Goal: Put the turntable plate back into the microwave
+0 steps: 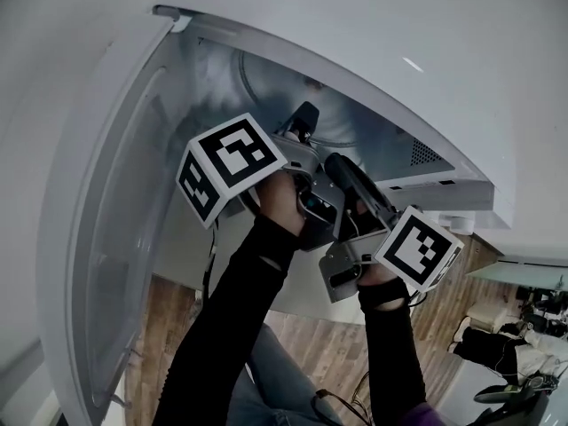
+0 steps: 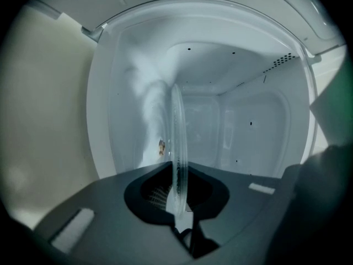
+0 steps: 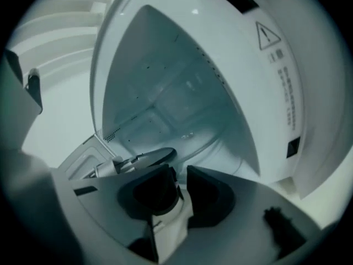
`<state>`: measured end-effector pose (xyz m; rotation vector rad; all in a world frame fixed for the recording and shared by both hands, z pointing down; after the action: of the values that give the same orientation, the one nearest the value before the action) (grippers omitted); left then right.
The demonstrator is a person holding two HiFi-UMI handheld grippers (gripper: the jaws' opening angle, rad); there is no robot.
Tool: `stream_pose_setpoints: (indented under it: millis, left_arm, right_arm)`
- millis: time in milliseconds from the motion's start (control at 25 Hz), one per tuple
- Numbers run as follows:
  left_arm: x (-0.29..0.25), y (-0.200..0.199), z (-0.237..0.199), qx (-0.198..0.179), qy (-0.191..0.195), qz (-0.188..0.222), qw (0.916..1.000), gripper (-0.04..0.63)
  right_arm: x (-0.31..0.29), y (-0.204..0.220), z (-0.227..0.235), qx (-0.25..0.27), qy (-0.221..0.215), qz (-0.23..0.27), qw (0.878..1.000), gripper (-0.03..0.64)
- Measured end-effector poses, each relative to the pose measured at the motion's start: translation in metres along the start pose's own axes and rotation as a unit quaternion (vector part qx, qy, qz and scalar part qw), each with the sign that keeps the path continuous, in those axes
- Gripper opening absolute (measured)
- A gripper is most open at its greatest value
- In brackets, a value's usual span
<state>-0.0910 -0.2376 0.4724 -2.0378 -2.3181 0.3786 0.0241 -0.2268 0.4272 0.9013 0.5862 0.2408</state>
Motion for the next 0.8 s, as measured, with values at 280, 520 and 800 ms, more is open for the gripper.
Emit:
stream_pose_setpoints:
  millis: [280, 520, 800]
  left_arm:
    - [0.000, 0.002, -0.001, -0.003, -0.003, -0.005, 1.0000, 0.028]
    - [0.001, 0.001, 0.001, -0.007, 0.002, -0.012, 0.9999, 0.031]
    - [0.002, 0.004, 0.003, -0.030, 0.005, -0.059, 0.9978, 0.041]
  right_arm:
    - [-0.010, 0.001, 0.006, -0.034, 0.009, 0.008, 0.999, 0.098]
    - [-0.008, 0.004, 0.007, -0.068, 0.009, 0.045, 0.997, 0.089]
    - [-0.008, -0.003, 0.007, -0.057, 0.025, 0.084, 0.995, 0.084]
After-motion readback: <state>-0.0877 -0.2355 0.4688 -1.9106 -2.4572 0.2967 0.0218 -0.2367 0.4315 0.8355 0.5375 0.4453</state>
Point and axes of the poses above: the fingertips, and each gripper's own axes: x backward along the fingers, z to its right, y out of its underside, the point moved 5 cm from there along x, backward along the fingers, and after that the axes turned 10 degrees about x, right-handed, at the moved point
